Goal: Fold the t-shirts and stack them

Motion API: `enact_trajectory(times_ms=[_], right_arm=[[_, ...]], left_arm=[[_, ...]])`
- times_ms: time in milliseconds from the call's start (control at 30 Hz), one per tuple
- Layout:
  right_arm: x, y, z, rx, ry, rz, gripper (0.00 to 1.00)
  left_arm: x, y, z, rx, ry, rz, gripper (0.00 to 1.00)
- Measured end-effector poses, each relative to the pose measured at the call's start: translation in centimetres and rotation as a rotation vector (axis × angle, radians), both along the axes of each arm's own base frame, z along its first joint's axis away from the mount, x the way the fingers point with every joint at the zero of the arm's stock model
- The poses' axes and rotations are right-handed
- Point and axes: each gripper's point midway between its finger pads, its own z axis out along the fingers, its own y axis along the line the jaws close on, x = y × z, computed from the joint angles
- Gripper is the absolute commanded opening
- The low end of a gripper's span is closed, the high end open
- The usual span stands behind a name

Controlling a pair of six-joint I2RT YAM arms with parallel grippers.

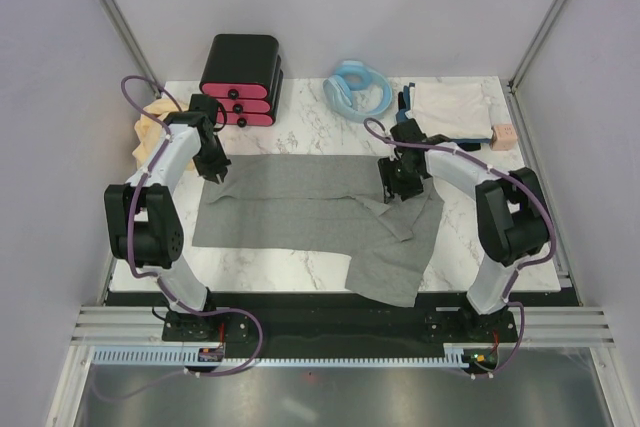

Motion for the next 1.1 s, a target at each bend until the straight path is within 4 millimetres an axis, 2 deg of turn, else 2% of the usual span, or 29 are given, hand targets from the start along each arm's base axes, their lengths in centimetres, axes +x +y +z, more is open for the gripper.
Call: enact_trajectory(times_ms=[167, 400, 533, 700, 833, 933, 1100], right_arm=[[-1.1, 0.4, 2.2, 0.021, 0.011, 0.017, 0.56], [-1.8, 2.6, 4.0, 0.021, 0.011, 0.062, 0.57], [-1.5, 2.0, 4.7, -0.023, -0.031, 0.025, 0.56], [0.2, 0.9, 5.4, -0.059, -0.078, -0.026, 0.56], [1.5, 0.8, 3.5, -0.098, -0.06, -0.035, 0.55], [1.2, 0.5, 1.0, -0.135, 0.0, -0.033, 0.54], [0.5, 0.0, -0.5, -0.165, 0.037, -0.033, 0.53]], left_arm=[[0.1, -0.1, -0.2, -0.004, 0.002, -0.001, 0.18], [0.3, -0.2, -1.2, -0.008, 0.021, -0.003, 0.18], [0.5, -0.4, -1.2, -0.018, 0.018, -0.005, 0.18], [0.6, -0.5, -1.2, -0.024, 0.013, -0.007, 0.18], [0.6, -0.5, -1.2, -0.025, 0.011, -0.007, 0.18], [0.6, -0.5, -1.2, -0.024, 0.011, -0.008, 0.18], [0.6, -0.5, -1.2, -0.024, 0.011, -0.008, 0.18]])
